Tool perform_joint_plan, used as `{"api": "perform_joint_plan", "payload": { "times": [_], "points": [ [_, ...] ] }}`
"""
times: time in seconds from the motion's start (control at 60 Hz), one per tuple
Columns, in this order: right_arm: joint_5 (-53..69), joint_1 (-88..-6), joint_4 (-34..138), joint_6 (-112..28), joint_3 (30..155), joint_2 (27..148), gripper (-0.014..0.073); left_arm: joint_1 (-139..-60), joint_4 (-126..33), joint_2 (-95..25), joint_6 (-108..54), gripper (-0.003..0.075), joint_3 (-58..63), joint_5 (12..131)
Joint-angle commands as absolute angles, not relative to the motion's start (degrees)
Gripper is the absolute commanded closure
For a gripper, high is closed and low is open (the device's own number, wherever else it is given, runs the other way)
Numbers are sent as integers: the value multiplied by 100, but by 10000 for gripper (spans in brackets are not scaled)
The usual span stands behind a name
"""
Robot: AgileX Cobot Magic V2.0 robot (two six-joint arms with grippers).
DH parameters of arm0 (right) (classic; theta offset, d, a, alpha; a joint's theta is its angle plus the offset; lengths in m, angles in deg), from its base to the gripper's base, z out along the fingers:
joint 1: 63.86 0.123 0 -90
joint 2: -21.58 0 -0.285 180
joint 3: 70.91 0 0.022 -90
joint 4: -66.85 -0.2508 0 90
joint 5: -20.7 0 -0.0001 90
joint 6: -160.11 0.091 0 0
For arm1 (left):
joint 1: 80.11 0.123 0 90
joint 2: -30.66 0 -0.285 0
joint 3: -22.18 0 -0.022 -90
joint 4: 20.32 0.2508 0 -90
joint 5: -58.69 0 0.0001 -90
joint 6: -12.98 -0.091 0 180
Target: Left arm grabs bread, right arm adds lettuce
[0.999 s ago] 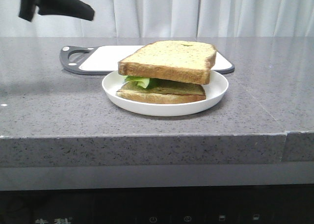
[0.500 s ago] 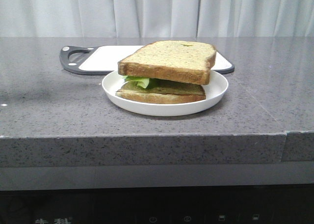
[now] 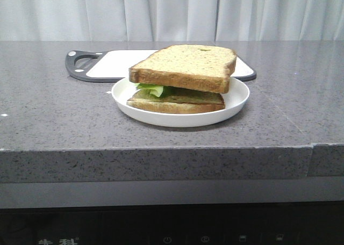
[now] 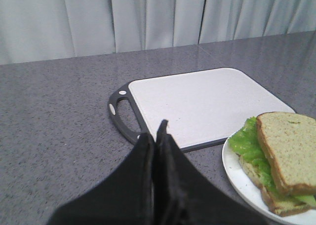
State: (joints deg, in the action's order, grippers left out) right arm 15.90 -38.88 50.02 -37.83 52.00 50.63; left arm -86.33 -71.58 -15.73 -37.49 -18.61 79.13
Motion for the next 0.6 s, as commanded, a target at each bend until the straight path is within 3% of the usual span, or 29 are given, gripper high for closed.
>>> {"api": "perform_joint_plan", "payload": {
  "times": [0.0, 0.266, 0.583],
  "points": [
    [2070, -3926, 4950, -3818, 5175, 4946, 654, -8669, -7283, -776, -3806, 741, -2344, 7428],
    [2026, -3926, 4943, -3818, 4856, 4634, 654, -8669, -7283, 1840, -3806, 741, -3757, 7438],
    [2026, -3926, 4943, -3818, 4856, 4634, 654, -8669, -7283, 2328, -3806, 741, -3862, 7440]
  ]
}}
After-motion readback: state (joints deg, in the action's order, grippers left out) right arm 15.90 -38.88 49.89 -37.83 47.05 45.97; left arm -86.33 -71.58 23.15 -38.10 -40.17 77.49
